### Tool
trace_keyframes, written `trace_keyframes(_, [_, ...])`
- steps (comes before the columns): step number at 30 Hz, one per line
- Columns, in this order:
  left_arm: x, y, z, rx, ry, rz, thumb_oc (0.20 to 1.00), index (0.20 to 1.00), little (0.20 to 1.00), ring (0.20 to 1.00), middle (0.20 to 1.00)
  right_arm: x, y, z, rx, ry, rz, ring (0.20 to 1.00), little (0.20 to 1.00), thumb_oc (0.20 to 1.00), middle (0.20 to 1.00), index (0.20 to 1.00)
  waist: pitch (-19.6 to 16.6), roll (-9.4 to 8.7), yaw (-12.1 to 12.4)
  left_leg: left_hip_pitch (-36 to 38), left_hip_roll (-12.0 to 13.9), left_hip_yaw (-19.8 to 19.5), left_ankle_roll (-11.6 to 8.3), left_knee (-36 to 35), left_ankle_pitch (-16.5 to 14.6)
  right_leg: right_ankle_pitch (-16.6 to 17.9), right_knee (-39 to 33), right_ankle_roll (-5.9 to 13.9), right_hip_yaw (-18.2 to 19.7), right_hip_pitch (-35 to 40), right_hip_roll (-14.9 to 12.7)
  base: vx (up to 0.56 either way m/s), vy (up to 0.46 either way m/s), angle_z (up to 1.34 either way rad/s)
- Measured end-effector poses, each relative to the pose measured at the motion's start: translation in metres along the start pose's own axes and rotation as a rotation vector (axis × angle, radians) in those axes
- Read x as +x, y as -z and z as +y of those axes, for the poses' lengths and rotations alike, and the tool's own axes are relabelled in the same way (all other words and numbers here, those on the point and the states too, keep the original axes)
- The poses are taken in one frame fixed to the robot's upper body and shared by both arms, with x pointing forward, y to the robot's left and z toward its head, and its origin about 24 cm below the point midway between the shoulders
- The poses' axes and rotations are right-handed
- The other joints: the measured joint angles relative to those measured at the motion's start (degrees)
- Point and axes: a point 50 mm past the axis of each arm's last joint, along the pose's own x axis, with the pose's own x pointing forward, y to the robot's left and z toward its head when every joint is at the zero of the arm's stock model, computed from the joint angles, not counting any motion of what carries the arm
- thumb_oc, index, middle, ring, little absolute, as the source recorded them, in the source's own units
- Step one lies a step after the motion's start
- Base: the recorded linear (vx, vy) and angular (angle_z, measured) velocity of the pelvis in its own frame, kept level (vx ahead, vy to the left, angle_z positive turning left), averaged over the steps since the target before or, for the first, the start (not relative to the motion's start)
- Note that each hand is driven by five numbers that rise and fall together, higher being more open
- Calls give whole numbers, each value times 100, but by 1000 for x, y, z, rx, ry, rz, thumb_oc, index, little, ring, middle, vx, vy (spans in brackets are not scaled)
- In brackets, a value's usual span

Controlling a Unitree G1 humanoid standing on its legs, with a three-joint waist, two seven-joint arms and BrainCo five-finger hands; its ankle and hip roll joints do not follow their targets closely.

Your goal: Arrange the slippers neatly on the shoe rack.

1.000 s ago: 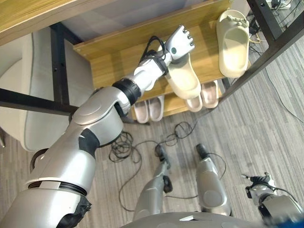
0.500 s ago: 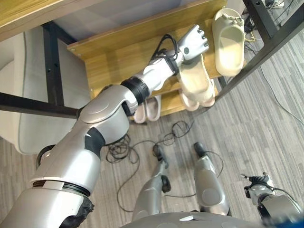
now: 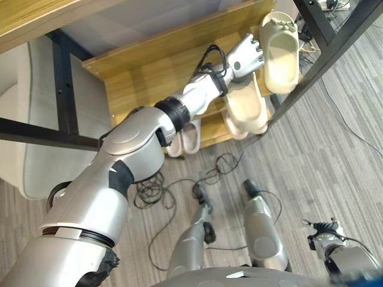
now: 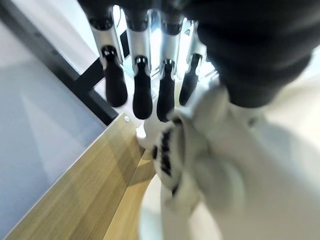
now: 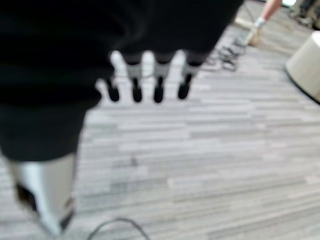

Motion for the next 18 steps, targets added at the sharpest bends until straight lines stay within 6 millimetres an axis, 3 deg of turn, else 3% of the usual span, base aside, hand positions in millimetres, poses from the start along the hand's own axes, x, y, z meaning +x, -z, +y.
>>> trace_keyframes(18, [-21, 23, -31, -145, 142, 198, 1000, 1000, 1000, 1000, 1000, -1, -3, 2, 14, -8, -34, 1000, 1000, 1000, 1000, 1000, -113, 13, 130, -18, 71, -39, 9, 65, 10, 2, 89, -5, -34, 3, 74, 0, -3, 0])
